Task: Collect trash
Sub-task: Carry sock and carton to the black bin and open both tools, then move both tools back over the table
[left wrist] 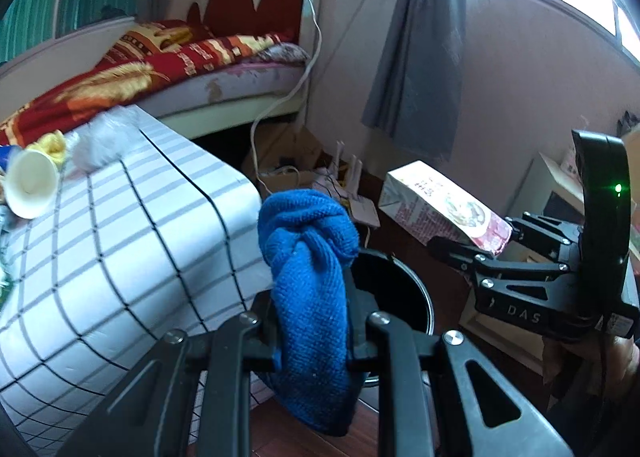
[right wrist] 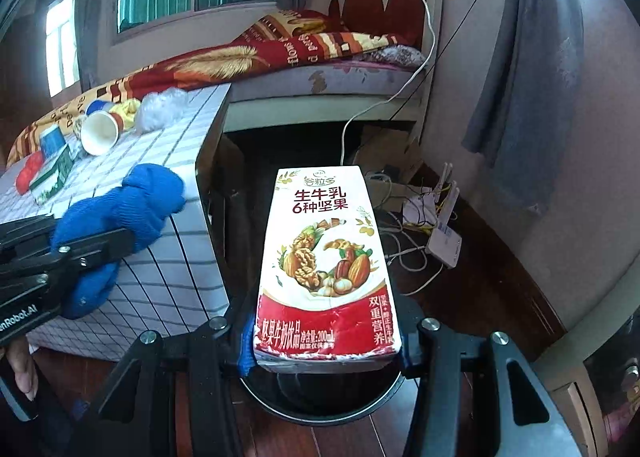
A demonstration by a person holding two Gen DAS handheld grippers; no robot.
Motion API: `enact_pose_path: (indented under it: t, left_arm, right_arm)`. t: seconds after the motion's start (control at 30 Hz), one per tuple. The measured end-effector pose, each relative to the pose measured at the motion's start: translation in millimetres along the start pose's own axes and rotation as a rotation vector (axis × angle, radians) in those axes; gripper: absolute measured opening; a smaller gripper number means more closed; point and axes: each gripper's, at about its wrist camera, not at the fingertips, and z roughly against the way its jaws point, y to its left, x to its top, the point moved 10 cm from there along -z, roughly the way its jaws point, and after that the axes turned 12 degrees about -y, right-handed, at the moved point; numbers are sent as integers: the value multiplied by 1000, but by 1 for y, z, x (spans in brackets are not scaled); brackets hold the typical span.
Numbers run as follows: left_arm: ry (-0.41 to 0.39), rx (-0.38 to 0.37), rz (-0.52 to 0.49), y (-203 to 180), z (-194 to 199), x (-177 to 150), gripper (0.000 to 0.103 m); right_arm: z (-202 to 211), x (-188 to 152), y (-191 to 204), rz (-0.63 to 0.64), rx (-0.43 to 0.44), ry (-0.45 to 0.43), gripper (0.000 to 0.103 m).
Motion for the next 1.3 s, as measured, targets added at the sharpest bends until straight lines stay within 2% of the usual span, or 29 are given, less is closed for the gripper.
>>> enact_pose_path:
  t: [0.3, 0.53, 0.6, 0.63, 0.67, 0.7, 0.77, 0.8, 0.87, 0.93, 1.03, 1.3]
  left_arm:
    - [117, -77, 2, -23, -31, -33, 22]
    - [201, -130, 64, -29, -54, -55, 24]
    - [230, -152, 115, -32, -64, -65, 41]
    - [239, -144, 132, -28, -68, -67, 71]
    - [238, -128, 155, -24, -70, -70, 86]
    - [236, -101, 160, -20, -71, -70, 89]
    - [236, -42, 160, -8, -70, -72, 92]
    - [224, -16, 160, -2, -67, -71, 94]
    - [207, 29, 152, 8, -63, -71, 97]
    - [203, 67, 144, 17, -60, -71, 100]
    - [199, 98, 131, 23, -58, -72, 100]
    - [179, 117, 101, 24, -55, -64, 100]
  right_arm:
    - [-22, -45, -16, 11, 23, 116, 53]
    - [-52, -73, -21, 35, 65, 210, 53]
    - [-69, -87, -23, 55, 76, 262, 55]
    - [-77, -94, -28, 59, 54, 284, 62]
    - [-83, -102, -34, 54, 41, 315, 82]
    - [-87, -110, -39, 48, 28, 341, 86]
    - [-89, -121, -52, 37, -19, 370, 86]
    - [-88, -124, -55, 28, -32, 374, 90]
    - [-85, -120, -58, 18, -48, 359, 98]
    - [-81, -113, -59, 24, -61, 345, 99]
    - [-75, -102, -57, 27, -65, 317, 99]
    - [-68, -91, -44, 40, -53, 290, 99]
